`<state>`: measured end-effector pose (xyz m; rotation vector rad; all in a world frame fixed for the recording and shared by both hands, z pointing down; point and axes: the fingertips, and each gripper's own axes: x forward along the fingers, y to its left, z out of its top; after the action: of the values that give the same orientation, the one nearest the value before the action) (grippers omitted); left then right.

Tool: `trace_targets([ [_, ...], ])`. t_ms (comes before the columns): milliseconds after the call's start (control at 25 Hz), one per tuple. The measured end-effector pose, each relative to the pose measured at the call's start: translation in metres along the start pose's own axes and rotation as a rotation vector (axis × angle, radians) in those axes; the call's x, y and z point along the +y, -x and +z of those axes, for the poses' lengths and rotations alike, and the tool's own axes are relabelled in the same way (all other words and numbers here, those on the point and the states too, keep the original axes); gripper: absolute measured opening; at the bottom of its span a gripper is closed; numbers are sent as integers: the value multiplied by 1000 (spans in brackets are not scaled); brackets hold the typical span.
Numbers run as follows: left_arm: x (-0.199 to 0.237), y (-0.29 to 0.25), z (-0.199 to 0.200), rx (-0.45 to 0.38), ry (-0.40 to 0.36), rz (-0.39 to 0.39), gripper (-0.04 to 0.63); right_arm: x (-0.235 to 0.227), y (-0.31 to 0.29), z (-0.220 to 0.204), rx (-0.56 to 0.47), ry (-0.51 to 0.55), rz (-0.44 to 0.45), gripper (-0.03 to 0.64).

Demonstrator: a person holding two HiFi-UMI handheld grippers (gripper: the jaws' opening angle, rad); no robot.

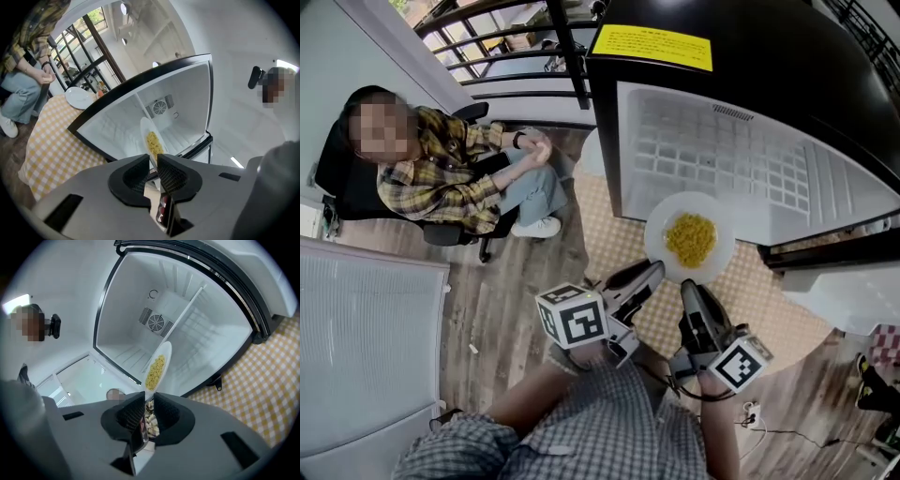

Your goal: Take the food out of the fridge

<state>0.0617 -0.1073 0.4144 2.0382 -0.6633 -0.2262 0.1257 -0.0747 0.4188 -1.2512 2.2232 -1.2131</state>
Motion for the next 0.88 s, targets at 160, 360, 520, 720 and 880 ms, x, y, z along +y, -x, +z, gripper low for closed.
trace_targets([
  [160,7,7,-15,43,6,9,54,-6,7,-16,11,-19,-14,50],
  [360,30,11,-38,87,50,50,57,-21,8,-38,48,-46,-52,50],
  [520,50,12,-56,131,63,105,57,-38,9,-57,89,-71,-88,50],
  [720,75,15,-72,179,97,155,58,-56,6,-79,141,-111,-137,50],
  [880,98,18,-81,208,145,196,60,-70,-1,-96,177,-168,-153,51],
])
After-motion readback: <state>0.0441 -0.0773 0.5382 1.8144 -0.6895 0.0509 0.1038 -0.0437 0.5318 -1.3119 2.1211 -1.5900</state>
